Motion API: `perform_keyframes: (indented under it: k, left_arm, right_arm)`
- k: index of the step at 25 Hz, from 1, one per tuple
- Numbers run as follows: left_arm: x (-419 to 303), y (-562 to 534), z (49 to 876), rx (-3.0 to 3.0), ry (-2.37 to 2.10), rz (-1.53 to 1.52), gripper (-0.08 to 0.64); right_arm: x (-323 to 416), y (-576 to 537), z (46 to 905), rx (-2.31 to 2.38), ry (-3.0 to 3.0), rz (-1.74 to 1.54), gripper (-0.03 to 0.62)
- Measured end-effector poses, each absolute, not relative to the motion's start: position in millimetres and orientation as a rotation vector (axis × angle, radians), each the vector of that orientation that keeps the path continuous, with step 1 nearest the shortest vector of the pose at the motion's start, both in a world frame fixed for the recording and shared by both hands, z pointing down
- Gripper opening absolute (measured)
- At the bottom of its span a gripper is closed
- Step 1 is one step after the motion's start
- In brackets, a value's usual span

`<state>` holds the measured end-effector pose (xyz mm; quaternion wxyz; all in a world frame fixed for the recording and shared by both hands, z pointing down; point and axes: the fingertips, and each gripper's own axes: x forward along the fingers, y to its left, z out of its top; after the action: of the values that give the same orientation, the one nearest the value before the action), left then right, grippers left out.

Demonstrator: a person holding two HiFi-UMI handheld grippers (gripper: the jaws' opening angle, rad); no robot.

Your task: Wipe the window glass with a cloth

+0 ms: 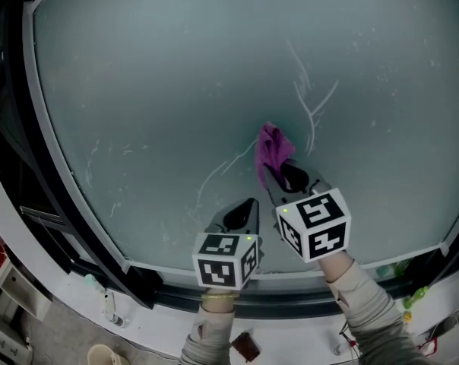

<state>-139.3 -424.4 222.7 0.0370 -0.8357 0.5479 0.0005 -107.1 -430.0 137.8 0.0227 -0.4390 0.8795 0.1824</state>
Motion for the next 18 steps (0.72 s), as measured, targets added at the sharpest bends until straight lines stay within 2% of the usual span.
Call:
perform_keyframes:
  k: [18]
  left_arm:
    - [-94.4,-442.3,230.9,-2.599,1.663,0.014,0.005]
  right_arm:
    - [-45.7,-469.2,153.8,-1.492,2.714,0.553,0.055]
